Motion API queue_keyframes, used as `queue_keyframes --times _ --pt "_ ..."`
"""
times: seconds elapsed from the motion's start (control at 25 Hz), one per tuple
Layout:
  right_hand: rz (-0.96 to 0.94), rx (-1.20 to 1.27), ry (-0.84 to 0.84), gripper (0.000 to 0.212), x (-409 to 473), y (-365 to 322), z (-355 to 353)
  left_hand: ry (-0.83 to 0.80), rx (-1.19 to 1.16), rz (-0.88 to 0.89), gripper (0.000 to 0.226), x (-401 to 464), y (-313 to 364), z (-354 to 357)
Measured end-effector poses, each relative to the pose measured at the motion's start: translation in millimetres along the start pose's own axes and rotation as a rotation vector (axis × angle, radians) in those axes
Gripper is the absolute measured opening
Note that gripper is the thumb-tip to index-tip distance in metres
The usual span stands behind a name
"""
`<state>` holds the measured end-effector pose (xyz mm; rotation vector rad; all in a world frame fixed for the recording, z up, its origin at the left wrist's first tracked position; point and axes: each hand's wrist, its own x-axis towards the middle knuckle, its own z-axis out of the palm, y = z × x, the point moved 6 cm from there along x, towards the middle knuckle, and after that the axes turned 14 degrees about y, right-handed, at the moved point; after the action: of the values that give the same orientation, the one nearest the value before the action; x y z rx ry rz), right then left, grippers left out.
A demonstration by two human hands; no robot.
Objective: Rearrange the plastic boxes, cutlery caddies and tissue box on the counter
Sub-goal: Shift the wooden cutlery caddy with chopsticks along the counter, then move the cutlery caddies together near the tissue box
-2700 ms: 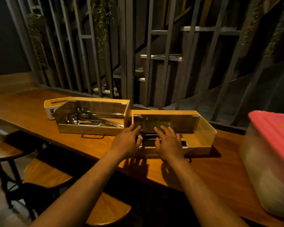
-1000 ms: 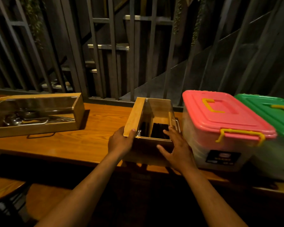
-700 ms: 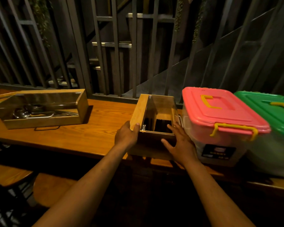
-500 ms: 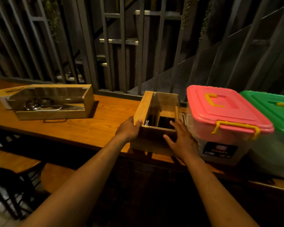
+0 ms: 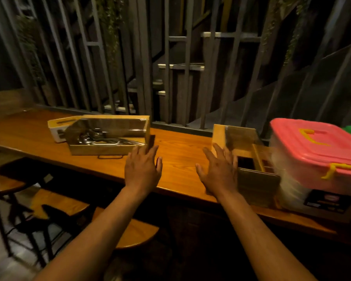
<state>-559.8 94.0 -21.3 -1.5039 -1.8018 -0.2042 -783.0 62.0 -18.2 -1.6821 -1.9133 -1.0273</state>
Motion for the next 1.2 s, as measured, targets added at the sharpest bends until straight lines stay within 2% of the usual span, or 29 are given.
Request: queue_keyframes --times 0.12,0.32,0.56,0.72,0.96,1.2 --pt "-0.002 0.055 -0.007 0.060 5 -75 37 -0.009 0.105 0.022 0.054 10 -75 -18" --pt "-0.001 0.145 -0.010 0.057 12 -189 102 -0.028 0.194 -0.053 0.059 37 -199 -39" --pt "-0.012 0.167 -0.027 0.054 48 -257 170 -0.006 0.232 -0.080 0.058 85 -282 -34" --pt "-0.066 0.214 -0.083 0.055 78 -297 225 -0.059 0.233 -0.150 0.058 113 -325 -10" --pt "-0.143 0.168 -0.259 0.059 114 -344 300 -0.093 0.086 -0.320 0.054 167 -388 23" --pt "-0.145 -0.047 -0.119 0.063 111 -339 328 -0.225 -0.217 -0.419 0.045 207 -441 85"
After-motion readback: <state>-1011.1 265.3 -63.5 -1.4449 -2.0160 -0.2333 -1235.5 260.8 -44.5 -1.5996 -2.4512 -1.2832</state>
